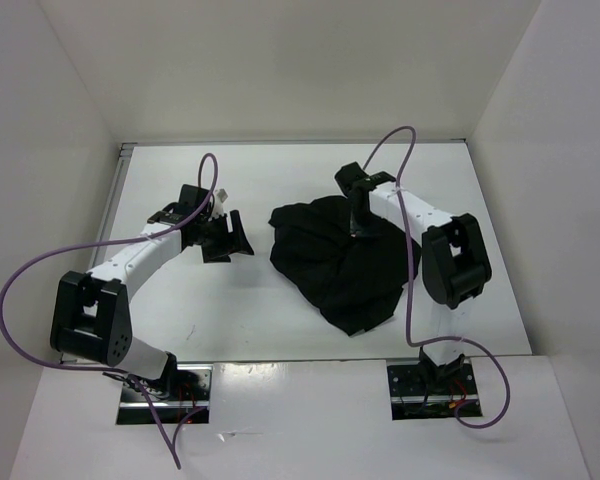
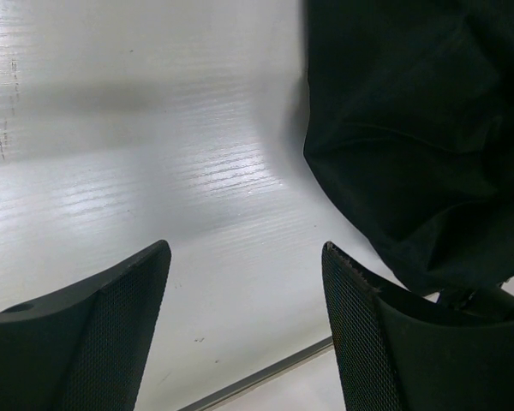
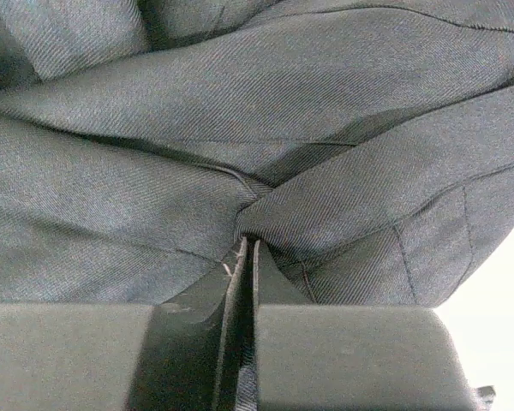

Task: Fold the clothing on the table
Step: Flatten the skirt out

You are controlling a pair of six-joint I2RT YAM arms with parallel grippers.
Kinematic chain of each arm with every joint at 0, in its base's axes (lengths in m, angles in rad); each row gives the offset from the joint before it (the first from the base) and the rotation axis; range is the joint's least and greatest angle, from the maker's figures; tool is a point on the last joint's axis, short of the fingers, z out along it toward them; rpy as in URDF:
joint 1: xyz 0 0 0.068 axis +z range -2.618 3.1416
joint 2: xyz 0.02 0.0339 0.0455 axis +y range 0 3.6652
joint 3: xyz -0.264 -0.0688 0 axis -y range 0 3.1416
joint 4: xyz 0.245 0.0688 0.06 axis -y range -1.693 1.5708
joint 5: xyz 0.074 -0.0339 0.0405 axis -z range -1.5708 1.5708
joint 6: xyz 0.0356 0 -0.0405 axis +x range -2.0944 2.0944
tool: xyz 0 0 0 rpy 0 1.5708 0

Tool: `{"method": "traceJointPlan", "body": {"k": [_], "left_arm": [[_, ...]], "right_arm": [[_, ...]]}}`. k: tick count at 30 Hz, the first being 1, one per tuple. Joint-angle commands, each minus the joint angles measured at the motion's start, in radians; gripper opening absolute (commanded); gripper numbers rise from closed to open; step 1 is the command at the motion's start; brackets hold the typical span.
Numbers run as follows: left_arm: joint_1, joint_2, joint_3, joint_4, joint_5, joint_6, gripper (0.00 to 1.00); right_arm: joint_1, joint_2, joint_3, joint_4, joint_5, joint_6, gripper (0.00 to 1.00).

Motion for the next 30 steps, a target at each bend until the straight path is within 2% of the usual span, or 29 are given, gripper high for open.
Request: {"method": "traceJointPlan", "body": {"k": [1, 3, 6, 9, 11, 12, 15, 19, 22, 25, 30], "left_arm": [[-0.002, -0.033, -0.009, 0.019, 0.019, 0.009, 0.79], [-0.002, -0.033, -0.009, 0.019, 0.028, 0.009, 0.79], [-0.002, -0.024, 0.014, 0.031, 0.028, 0.0, 0.79], [-0.002, 0.036, 0.093, 0.054, 0.038, 0.0, 0.79], [-0.002, 0.073, 0.147, 0.066, 0.05, 0.0, 0.79], [0.008, 0.101, 0.193, 0.075, 0.068, 0.0, 0.79], [0.008, 0.11, 0.239, 0.085, 0.068, 0.0, 0.79], [0.039, 0.11, 0.264, 0.085, 0.059, 0.012, 0.79], [0.074, 0.099, 0.253, 0.059, 0.048, 0.034, 0.79], [0.111, 0.053, 0.227, 0.036, 0.038, 0.043, 0.79], [0.165, -0.043, 0.206, -0.022, 0.038, 0.075, 0.79]], "right_arm": [[0.009, -0.095, -0.032, -0.024, -0.002, 0.017, 0.0], [0.018, -0.124, -0.021, -0.047, 0.029, 0.027, 0.0], [0.018, -0.181, 0.104, -0.061, 0.012, 0.012, 0.0], [0.04, -0.181, 0.38, -0.052, -0.143, -0.049, 0.0], [0.049, -0.153, 0.491, -0.041, -0.235, -0.075, 0.0], [0.075, -0.143, 0.587, -0.03, -0.329, -0.098, 0.0], [0.11, -0.129, 0.751, -0.021, -0.48, -0.129, 0.0], [0.124, -0.176, 0.862, -0.053, -0.563, -0.173, 0.0], [0.124, -0.299, 0.788, -0.03, -0.536, -0.174, 0.0], [0.104, -0.441, 0.582, 0.011, -0.473, -0.12, 0.0], [-0.162, -0.647, 0.092, 0.114, -0.455, -0.013, 0.0]]}}
